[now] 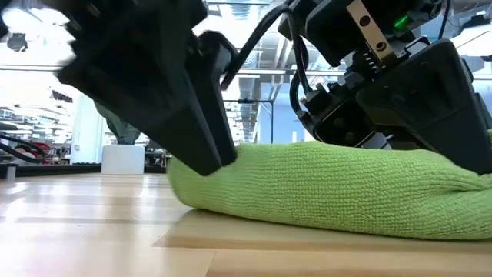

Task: Roll microfiber towels into tight, uniform cylinder then place into a basket
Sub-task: Roll the green microfiber cloth

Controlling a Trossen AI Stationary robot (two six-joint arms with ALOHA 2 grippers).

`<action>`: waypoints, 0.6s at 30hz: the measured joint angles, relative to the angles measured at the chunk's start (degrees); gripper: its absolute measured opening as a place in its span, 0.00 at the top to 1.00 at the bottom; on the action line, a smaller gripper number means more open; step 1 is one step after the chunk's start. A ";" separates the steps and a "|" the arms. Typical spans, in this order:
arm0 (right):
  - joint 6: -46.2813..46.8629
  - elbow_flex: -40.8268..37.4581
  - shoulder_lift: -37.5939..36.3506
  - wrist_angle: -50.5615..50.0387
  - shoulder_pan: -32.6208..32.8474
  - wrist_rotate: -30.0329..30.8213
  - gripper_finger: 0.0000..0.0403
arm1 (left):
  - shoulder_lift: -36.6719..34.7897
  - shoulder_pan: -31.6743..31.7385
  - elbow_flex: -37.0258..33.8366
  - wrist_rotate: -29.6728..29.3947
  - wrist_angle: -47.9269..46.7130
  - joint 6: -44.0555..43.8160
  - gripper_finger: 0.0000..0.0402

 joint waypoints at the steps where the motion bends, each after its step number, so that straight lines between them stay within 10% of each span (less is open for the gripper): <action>1: 0.00 0.00 0.02 -0.08 0.00 -0.40 0.89 | 0.00 0.45 -0.25 0.04 -0.01 -0.44 0.68; 18: -1.09 0.00 0.04 -0.14 0.15 -2.14 0.89 | 0.00 1.52 -1.52 -1.35 -0.14 -2.61 0.68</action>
